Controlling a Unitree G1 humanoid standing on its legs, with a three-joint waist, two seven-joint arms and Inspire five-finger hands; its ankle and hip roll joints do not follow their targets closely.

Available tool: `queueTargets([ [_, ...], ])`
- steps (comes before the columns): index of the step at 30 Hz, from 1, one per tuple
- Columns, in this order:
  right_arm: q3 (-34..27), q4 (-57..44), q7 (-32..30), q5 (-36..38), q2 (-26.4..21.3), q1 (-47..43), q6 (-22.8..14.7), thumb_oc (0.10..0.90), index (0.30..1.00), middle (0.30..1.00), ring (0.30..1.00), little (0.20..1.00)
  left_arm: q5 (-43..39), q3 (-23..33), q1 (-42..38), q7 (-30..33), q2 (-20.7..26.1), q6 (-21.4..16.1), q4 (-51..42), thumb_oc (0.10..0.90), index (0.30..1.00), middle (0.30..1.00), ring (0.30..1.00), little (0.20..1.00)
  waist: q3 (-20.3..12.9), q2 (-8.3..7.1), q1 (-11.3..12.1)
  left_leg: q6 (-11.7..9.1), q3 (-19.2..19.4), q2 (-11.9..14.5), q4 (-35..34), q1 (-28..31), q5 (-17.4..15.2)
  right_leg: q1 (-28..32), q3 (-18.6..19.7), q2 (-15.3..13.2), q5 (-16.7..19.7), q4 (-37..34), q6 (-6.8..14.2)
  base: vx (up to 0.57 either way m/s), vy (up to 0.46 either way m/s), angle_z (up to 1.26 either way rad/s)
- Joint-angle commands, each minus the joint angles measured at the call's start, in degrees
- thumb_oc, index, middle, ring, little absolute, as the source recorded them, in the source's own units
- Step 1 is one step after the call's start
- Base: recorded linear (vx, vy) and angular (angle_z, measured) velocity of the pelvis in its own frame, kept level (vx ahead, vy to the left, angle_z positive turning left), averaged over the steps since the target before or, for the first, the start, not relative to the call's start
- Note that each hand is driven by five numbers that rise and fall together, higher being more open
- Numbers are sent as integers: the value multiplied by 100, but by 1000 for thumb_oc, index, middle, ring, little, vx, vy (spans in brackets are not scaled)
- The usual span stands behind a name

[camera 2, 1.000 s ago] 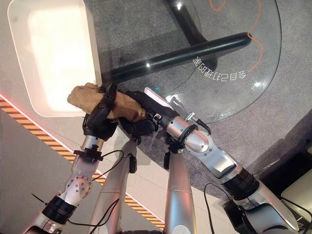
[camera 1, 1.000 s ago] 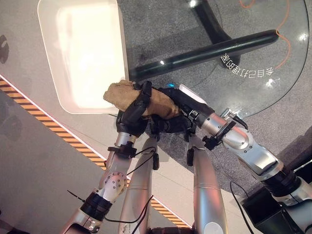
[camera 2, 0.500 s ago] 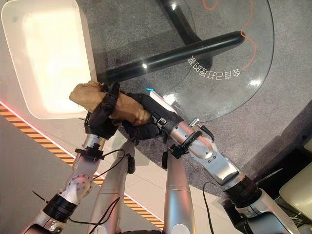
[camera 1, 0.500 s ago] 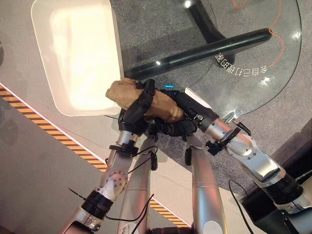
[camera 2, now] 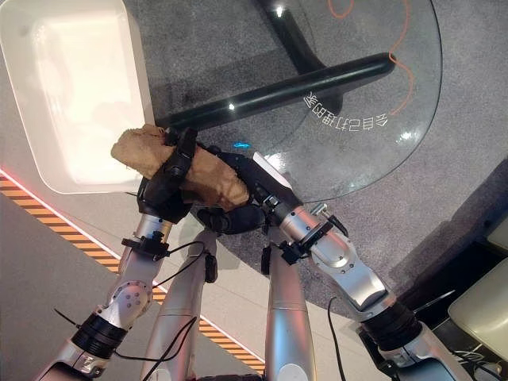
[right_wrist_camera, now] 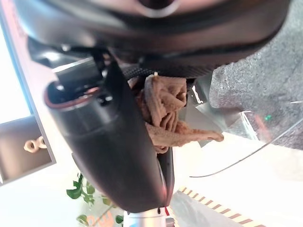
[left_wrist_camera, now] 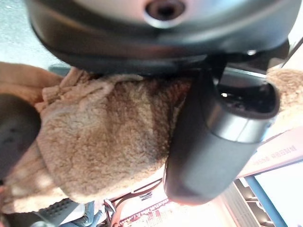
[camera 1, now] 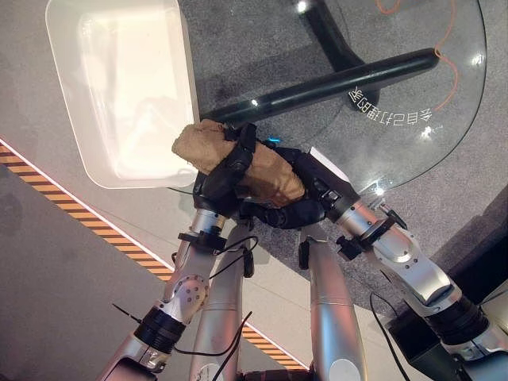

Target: Wipe the table with a cloth and put it in the basket.

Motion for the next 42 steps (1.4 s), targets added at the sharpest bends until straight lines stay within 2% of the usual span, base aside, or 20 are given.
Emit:
queueTargets([
  [1,-829,-828,-37,1032,362,-196,-969,800,900,900,900,900,92,165,344,-818,-181,-257,-1224,100,300,300,300,200,-155,36,80,63,91,-269,230,91,-512,62,47,453,319,-441,175,0,0,0],
  [15,-783,-860,393,2055,809,-155,-1113,800,900,900,900,900,125,159,309,-906,-263,-231,-1221,100,300,300,300,200,-155,54,91,51,98,-259,222,63,-498,42,41,449,324,-454,168,0,0,0],
  [19,-755,-816,227,1847,885,-131,-1106,800,900,900,900,900,162,153,308,-889,-300,-218,-1226,100,300,300,300,200,-155,58,93,52,109,-259,219,60,-495,35,43,449,331,-460,163,0,0,0],
  [29,-823,-773,273,2031,919,-55,-1249,800,900,900,900,900,182,184,323,-906,-313,-267,-1225,100,300,300,300,200,-155,49,81,54,110,-265,175,76,-477,48,47,462,343,-488,163,0,0,0],
  [33,-865,-754,267,2119,954,1,-1121,800,900,900,900,900,131,285,350,-993,-305,-531,-1240,100,300,300,300,200,-155,54,89,47,112,-264,165,85,-465,59,48,463,341,-493,153,0,0,0],
  [37,-897,-700,356,2337,990,87,-1177,800,900,900,900,900,-57,450,353,-1130,-275,-806,-1271,100,300,300,300,200,-155,56,93,35,134,-249,150,129,-481,96,48,453,314,-498,149,0,0,0],
  [40,-967,-666,744,2922,1143,183,-1253,800,900,900,900,900,-24,568,329,-1149,-256,-937,-1270,100,300,300,300,200,-155,74,90,35,124,-258,155,162,-489,121,53,454,298,-480,143,0,0,0],
  [42,-1000,-666,879,3025,1216,210,-1224,800,900,900,900,900,-30,631,321,-1142,-245,-911,-1250,100,300,300,300,200,-155,85,89,30,120,-260,161,164,-483,116,53,458,298,-462,142,0,0,0],
])
